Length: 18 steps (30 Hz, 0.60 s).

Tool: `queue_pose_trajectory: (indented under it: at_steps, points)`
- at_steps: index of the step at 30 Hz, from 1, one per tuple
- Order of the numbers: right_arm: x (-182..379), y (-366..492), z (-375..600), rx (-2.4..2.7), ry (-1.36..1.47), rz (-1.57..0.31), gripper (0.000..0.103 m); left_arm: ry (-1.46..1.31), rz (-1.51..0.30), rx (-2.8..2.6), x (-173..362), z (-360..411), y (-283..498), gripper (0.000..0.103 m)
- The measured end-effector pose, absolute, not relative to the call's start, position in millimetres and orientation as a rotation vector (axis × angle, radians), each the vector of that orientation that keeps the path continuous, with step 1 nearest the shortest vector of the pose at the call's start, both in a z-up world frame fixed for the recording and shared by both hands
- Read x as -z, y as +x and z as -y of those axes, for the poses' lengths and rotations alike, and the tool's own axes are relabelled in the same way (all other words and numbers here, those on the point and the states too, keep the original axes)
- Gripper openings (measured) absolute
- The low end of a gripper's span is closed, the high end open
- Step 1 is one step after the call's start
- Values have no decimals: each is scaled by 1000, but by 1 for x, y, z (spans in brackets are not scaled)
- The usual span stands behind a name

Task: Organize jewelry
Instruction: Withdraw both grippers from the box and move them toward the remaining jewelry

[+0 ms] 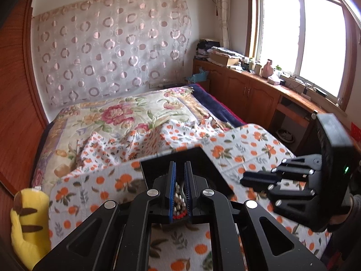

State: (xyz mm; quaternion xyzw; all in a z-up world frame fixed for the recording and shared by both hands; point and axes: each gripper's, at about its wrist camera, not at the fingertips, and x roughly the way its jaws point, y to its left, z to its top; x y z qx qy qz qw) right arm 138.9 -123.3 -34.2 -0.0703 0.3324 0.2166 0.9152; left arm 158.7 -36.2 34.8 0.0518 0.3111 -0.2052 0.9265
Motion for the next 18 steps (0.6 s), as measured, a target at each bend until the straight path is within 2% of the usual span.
queue_pose_trajectory:
  at_steps: [14, 18]
  points:
    - [48, 75, 134, -444, -125, -698, 11, 66, -731, 424, 18, 31, 107, 7]
    - [59, 63, 133, -453, -115, -720, 21, 62, -761, 430, 32, 30, 95, 7]
